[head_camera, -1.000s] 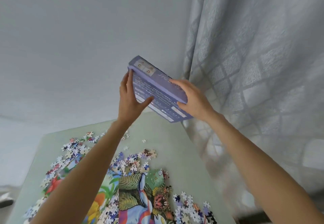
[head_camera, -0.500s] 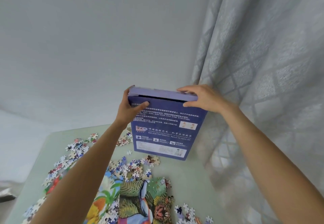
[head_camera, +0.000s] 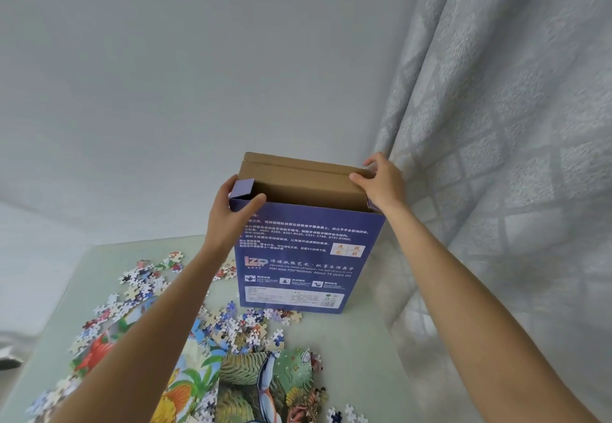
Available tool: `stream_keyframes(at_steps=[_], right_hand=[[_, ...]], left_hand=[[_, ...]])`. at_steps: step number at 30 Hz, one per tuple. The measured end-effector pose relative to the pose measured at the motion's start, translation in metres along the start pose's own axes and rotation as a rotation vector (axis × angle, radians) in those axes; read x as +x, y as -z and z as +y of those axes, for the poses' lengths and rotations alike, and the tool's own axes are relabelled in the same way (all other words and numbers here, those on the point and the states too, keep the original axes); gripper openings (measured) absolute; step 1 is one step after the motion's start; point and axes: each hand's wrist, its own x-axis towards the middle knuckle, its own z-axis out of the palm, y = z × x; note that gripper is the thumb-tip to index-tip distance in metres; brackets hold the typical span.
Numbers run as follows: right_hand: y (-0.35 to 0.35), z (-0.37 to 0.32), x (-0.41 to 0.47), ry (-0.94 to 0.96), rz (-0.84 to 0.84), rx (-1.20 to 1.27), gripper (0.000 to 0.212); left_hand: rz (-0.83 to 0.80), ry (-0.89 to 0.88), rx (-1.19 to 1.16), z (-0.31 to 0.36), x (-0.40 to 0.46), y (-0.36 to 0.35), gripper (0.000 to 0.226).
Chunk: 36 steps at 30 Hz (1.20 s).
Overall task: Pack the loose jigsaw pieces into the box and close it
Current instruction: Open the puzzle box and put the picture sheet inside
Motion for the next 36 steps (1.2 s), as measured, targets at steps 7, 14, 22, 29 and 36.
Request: stream_keyframes(at_steps=[7,14,22,29,36], right_hand=[[0.019,0.0,-0.035,0.178,0.194,-0.055,0.057],[0.022,0.013,-0.047,0.177,0.175,0.039,0.035],[0.011,0.039,-0.058,-0.129,-0.023,0.414,0.024],[0.001,0.039,-0.072,0.03,-0.265,0.615,0.063],[0.024,0.059,-0.063,0.1,0.037,0.388,0.058]], left_hand=[[0.141,0.02,0.166,0.017,0.012,-0.01,0.051],[0.27,0.157,-0.147,0.015,0.025,0.008,0.032],[0.246,-0.178,0.375,0.013,0.012,0.019,0.031],[0.102,-0.166,0.403,0.001,0.002,0.004,0.068],[0.007,-0.073,0.199,0.009,0.025,-0.035,0.082]])
